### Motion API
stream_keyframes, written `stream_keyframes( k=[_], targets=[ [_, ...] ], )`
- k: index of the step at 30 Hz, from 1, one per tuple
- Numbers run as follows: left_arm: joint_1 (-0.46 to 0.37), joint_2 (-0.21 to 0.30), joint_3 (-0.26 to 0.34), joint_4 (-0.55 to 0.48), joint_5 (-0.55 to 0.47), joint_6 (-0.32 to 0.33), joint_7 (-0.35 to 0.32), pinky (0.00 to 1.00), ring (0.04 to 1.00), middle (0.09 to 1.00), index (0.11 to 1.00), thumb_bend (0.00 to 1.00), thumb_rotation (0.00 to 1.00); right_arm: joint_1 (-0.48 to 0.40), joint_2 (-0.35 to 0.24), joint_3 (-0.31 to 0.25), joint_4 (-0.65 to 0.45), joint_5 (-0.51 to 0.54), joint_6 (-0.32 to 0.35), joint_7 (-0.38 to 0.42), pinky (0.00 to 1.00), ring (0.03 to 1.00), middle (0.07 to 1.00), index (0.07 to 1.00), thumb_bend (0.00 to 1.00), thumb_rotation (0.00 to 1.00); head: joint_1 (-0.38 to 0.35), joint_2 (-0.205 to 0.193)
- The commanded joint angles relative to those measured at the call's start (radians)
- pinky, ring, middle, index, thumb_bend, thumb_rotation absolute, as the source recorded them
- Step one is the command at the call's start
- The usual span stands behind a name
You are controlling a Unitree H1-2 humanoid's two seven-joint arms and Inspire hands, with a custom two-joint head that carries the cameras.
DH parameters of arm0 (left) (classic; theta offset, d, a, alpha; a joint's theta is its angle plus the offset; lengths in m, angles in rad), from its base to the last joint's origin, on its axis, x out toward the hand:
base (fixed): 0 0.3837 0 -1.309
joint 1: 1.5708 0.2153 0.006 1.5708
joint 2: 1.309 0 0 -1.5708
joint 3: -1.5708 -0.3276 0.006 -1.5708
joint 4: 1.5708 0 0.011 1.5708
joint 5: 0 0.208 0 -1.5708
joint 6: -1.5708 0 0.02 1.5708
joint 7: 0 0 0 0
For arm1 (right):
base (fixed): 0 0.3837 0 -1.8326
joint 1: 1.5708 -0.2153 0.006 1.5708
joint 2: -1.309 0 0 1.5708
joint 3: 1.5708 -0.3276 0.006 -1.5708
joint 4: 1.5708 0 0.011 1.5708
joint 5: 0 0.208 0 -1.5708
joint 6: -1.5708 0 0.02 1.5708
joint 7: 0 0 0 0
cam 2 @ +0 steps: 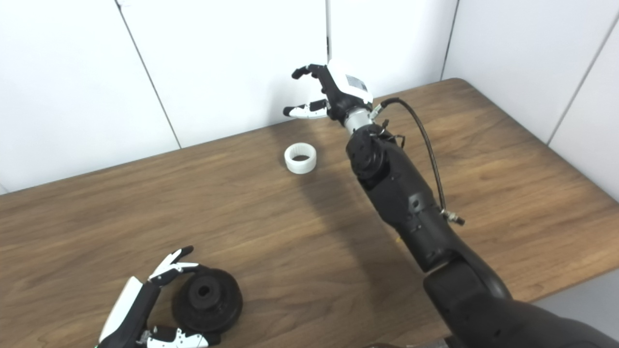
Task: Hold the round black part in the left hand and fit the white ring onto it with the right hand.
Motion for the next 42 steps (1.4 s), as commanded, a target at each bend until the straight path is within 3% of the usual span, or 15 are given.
stream_keyframes(
  k=[1,9,12,17,19,27,32,42],
  targets=[
    [0.003,0.003,-0.004,-0.013,0.010,0.014,-0.008,0.87,0.975,0.944,0.591,0.87,0.16,-0.079,-0.031,0.012,0.022,-0.009,-0.043,-0.003,0.62,0.792,0.808,0.703,0.71,0.33,0.001,0.001],
    [0.002,-0.008,-0.009,-0.012,0.015,0.006,-0.003,0.85,0.970,0.939,0.587,0.89,0.16,-0.066,-0.049,0.049,0.050,0.000,-0.009,0.056,0.68,0.832,0.849,0.733,0.69,0.41,0.007,0.003],
    [0.002,-0.009,-0.009,-0.013,0.019,0.007,-0.003,0.85,0.968,0.939,0.587,0.89,0.16,-0.051,-0.050,0.057,0.047,0.001,-0.001,0.080,0.67,0.831,0.856,0.748,0.70,0.44,0.011,0.003],
    [0.003,-0.007,-0.007,-0.020,0.019,0.017,-0.008,0.86,0.972,0.942,0.590,0.88,0.16,-0.023,-0.056,0.076,0.028,-0.001,0.028,0.140,0.72,0.873,0.891,0.787,0.71,0.56,0.011,0.007],
    [0.003,-0.008,-0.005,-0.023,0.015,0.021,-0.010,0.87,0.977,0.945,0.589,0.88,0.15,-0.012,-0.062,0.087,0.022,-0.002,0.032,0.169,0.80,0.908,0.915,0.815,0.75,0.65,0.011,0.008],
    [-0.001,-0.009,-0.003,-0.021,0.013,0.015,-0.008,0.86,0.974,0.943,0.586,0.88,0.15,0.017,-0.084,0.109,0.011,0.013,0.040,0.263,0.95,0.993,0.984,0.876,0.91,0.83,0.014,0.011],
    [-0.002,-0.007,-0.002,-0.021,0.012,0.017,-0.009,0.86,0.973,0.944,0.589,0.88,0.15,0.029,-0.093,0.120,0.008,0.008,0.058,0.302,0.97,1.000,1.000,0.895,1.00,0.83,0.016,0.014],
    [-0.001,-0.005,-0.001,-0.027,0.012,0.025,-0.015,0.87,0.976,0.946,0.590,0.88,0.14,0.050,-0.093,0.127,0.012,0.015,0.073,0.330,0.99,1.000,1.000,0.901,1.00,0.78,0.019,0.020]
  ],
)
